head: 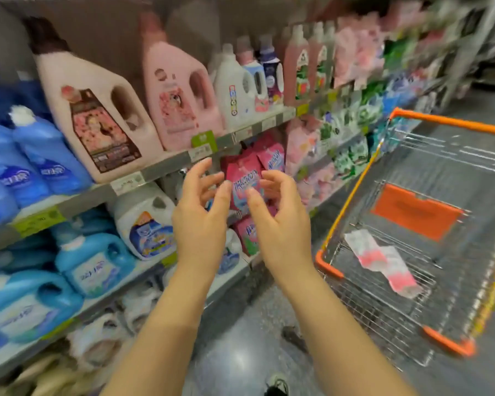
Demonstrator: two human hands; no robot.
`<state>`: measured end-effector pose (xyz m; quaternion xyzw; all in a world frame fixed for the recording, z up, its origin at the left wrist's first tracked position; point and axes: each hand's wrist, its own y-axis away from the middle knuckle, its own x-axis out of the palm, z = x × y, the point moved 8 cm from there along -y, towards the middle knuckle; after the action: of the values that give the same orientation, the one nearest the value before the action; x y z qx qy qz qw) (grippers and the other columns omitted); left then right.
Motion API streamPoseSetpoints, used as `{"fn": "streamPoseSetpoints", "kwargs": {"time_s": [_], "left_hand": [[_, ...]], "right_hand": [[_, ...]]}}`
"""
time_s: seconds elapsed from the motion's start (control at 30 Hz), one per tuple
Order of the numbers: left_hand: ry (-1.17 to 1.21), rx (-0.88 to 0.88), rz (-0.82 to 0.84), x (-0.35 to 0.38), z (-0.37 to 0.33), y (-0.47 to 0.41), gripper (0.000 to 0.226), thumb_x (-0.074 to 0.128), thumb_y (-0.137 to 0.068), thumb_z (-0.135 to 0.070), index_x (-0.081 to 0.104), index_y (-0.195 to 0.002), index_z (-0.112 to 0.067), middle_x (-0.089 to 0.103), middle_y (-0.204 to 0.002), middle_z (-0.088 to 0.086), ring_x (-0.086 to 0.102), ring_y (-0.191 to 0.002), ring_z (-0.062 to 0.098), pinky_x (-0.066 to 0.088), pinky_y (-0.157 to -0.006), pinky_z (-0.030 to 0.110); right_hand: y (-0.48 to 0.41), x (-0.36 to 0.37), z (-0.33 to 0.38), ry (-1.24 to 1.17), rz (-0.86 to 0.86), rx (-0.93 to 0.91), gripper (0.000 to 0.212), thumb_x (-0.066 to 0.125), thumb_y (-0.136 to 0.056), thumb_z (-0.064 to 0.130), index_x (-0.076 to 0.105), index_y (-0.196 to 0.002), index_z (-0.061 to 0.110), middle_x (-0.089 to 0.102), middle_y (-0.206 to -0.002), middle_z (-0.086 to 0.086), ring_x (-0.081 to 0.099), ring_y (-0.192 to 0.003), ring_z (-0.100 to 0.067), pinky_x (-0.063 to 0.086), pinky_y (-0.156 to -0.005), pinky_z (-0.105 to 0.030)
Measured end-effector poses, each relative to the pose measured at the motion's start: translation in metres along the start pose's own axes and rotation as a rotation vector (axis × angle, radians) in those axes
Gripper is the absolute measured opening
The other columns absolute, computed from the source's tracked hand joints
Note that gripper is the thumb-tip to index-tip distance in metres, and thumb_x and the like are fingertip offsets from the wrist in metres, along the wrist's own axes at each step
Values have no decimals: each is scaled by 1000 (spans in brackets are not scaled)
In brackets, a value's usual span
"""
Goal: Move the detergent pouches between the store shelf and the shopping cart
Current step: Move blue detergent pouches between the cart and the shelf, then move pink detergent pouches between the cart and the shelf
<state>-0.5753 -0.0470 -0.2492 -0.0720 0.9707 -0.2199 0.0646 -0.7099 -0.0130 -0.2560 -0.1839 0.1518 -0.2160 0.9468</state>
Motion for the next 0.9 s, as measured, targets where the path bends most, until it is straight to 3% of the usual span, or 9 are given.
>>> {"fn": "streamPoseSetpoints", "kwargs": {"time_s": [0.1, 0.23, 0.3, 0.43, 0.6, 0.77, 0.9], "left_hand": [[6, -87, 129, 52, 22, 28, 30, 55, -92, -14, 48, -115, -32, 61, -99, -12, 58, -81, -15, 45, -77, 6], [1, -153, 272, 129, 44, 48, 26, 56, -91, -18, 53, -115, -27, 63, -94, -10, 58, -80, -9, 45, -81, 17], [-15, -162, 322, 170, 50, 54, 26, 57, -86, -24, 53, -111, -30, 63, -92, -13, 58, -79, -10, 46, -83, 19], [-67, -192, 411, 261, 64, 56, 24, 56, -90, -18, 54, -110, -32, 62, -93, -18, 60, -85, -4, 48, -86, 24], [-143, -226, 479, 381, 98, 49, 27, 55, -91, -20, 54, -117, -27, 62, -94, -13, 55, -78, -14, 39, -72, 1], [-238, -310, 565, 464, 163, 64, 46, 56, -90, -18, 43, -134, -18, 57, -103, -7, 57, -82, 7, 39, -69, 9], [-350, -446, 653, 508, 229, 89, 53, 56, -91, -20, 35, -140, -16, 54, -114, -4, 54, -88, 10, 33, -66, 14]], "right_hand": [[14, -49, -31, 68, -101, 59, 37, 53, -84, 38, 54, -115, 19, 59, -107, 5, 55, -104, -10, 44, -91, -28], [12, -117, -77, 103, -222, 160, 36, 53, -83, 37, 55, -113, 18, 61, -107, 1, 57, -103, -15, 45, -92, -34], [5, -151, -104, 129, -268, 215, 32, 55, -84, 36, 54, -111, 20, 61, -107, 1, 56, -102, -14, 43, -90, -30], [-23, -209, -167, 128, -297, 322, 19, 60, -90, 25, 51, -107, 26, 57, -105, 6, 53, -101, -9, 40, -87, -20], [-66, -276, -260, 212, -311, 477, 30, 57, -90, 29, 54, -118, 19, 59, -112, 4, 52, -105, -11, 39, -89, -27], [-82, -317, -360, 294, -286, 670, 37, 53, -92, 32, 50, -125, 16, 57, -122, -1, 53, -109, -17, 42, -94, -37], [-74, -324, -443, 306, -278, 866, 41, 53, -93, 33, 48, -127, 11, 56, -125, -8, 53, -112, -23, 43, -94, -37]]}}
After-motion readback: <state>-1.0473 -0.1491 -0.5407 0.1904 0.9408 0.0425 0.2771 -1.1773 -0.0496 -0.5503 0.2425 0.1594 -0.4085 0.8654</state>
